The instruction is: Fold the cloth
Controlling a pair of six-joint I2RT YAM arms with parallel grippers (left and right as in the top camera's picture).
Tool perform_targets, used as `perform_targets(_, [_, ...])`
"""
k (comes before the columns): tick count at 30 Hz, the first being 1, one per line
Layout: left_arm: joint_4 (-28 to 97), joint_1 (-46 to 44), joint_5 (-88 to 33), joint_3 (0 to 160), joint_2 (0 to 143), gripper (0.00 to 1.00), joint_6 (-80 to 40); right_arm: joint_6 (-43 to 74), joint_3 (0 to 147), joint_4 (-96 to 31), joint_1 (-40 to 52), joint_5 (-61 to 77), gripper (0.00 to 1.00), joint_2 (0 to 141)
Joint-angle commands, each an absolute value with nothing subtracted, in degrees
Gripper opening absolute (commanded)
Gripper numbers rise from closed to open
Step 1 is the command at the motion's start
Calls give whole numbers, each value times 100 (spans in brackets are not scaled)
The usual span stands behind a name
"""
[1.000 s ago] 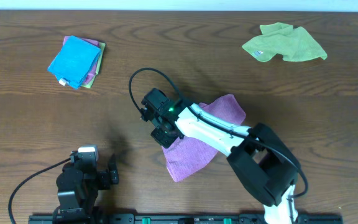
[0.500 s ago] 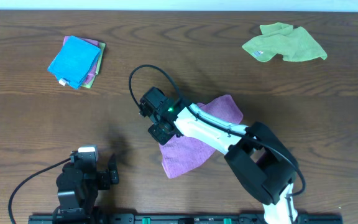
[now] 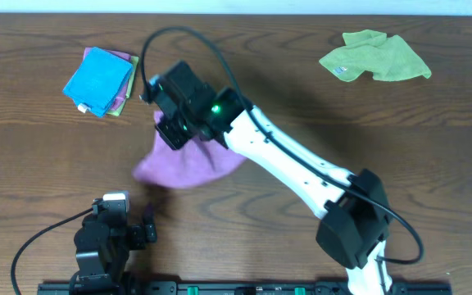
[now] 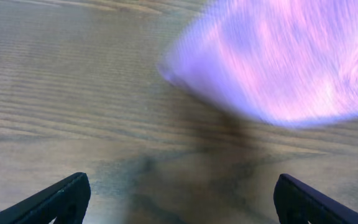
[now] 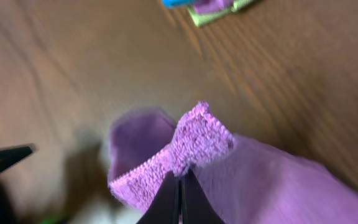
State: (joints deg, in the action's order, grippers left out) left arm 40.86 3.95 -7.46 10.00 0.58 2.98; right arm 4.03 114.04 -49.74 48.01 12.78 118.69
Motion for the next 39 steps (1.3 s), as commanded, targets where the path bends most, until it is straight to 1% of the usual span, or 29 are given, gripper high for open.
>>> perform_targets(1, [4176, 377, -705, 939, 25, 95, 257, 58, 12442, -5771, 4823, 1072, 1, 11837])
perform_targets(5, [4176, 377, -705, 941, 25, 95, 257, 60, 13500, -7415, 4670, -405, 1, 11705])
perform_targets(7, [4176, 377, -705, 941, 25, 95, 257, 189, 13679, -8147, 4556, -1041, 1, 11601])
perform_targets(9, [4176, 377, -705, 941, 25, 95, 257, 574, 13681, -8858, 4434, -1450, 2, 11531])
perform_targets(10, [4176, 377, -705, 939, 25, 95, 257, 694, 13681, -9292, 4355, -1479, 17, 11528])
perform_targets(11, [4178, 377, -705, 941, 25, 95, 257, 797, 13677, -9688, 4281, -1422, 42, 11531])
perform_targets(12, [4176, 377, -705, 941, 25, 95, 257, 832, 13605, -9734, 4217, -1284, 68, 11539])
perform_targets(13, [4176, 377, -705, 941, 25, 95, 257, 851, 13493, -9732, 4169, -808, 90, 11522])
perform_targets(14, [4176, 377, -705, 941, 25, 95, 257, 851, 13439, -9730, 4152, -440, 99, 11518])
perform_targets(15, [4176, 377, -705, 941, 25, 95, 257, 849, 13391, -9727, 4132, -222, 99, 11518])
perform_targets(23, [4176, 377, -705, 941, 25, 95, 257, 860, 13360, -9349, 4080, -445, 99, 11539])
perform_targets(27, [4176, 377, -705, 941, 25, 95, 257, 851, 13093, -8676, 4080, -150, 99, 11542])
perform_targets(29, [4176, 377, -705, 941, 25, 95, 257, 613, 12794, -8239, 4097, 91, 96, 11542])
perform_targets(32, [4176, 377, -707, 941, 25, 95, 257, 213, 12053, -7406, 4174, 263, 86, 11542])
perform_targets(33, [4176, 377, -705, 941, 25, 95, 257, 148, 11863, -7199, 4187, 255, 85, 11542])
perform_targets(36, [4176, 377, -705, 941, 25, 95, 257, 119, 11091, -6335, 4185, 239, 74, 11542])
perform_targets(39, [4176, 377, -705, 941, 25, 95, 257, 121, 10274, -5417, 4167, 239, 72, 11542])
